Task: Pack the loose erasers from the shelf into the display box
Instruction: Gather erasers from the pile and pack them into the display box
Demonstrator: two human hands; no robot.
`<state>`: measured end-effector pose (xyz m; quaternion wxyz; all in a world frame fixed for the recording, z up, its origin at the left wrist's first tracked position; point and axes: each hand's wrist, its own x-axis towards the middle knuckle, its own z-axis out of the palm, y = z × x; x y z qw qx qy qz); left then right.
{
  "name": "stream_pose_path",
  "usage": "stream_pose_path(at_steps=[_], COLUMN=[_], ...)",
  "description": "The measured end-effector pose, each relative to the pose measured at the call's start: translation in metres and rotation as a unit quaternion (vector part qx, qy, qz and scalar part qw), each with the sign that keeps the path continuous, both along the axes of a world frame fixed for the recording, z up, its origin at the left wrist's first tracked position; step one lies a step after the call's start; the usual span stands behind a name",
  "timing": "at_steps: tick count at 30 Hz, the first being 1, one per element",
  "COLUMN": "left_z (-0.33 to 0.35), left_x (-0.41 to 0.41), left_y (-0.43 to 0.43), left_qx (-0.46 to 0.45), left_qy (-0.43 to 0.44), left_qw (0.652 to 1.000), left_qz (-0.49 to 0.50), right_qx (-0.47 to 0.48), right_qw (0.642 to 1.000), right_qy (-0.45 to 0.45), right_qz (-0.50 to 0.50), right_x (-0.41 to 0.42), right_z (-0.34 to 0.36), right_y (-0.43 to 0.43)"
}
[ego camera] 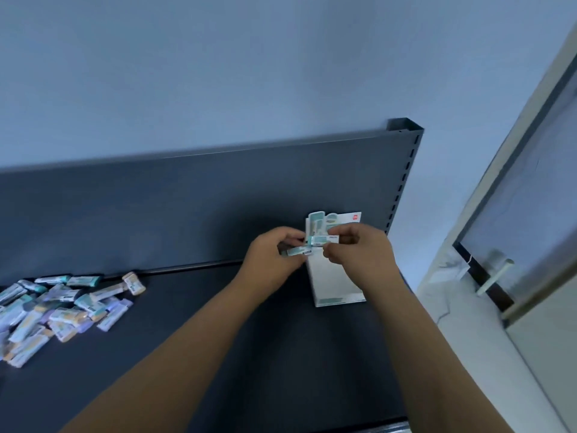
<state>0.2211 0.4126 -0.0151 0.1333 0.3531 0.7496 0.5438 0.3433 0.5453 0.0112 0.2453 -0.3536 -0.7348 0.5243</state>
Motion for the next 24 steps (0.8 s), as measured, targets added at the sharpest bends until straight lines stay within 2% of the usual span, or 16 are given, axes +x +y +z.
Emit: stream_pose_path(at_steps=[7,11,13,20,24], left_z=[-0.009,-0.016,-0.018,-0.027,-0.030], left_x=[0.013,0.018,0.017,0.018,0.020], left_y=[0.058,0.069,0.075,0.086,0.090], left_qx=[-0.127,-0.242,-0.267,-0.339,-0.372], left_qy=[0.145,0.277,0.335,0.428,0.473], left_qw=[0.981,0.928,0.903,0.838,0.799], left_qz=[0.029,0.054,0.046,0.002,0.011], right_qx=[0.079,0.106,0.126,0.201,0.231], right_qw=[0.994,0.988,0.984,0.964,0.956], right_qy=[-0.071,-0.103,-0.115,-0.153,-0.158], right_qz=[0.026,0.050,0.055,0.087,0.092], right_x=[0.017,0.014,0.009,0.000,-0.007], right_z=[-0.009,-0.019,-0.025,-0.039,-0.040], right_y=[0.066,0.079,0.082,0.088,0.085])
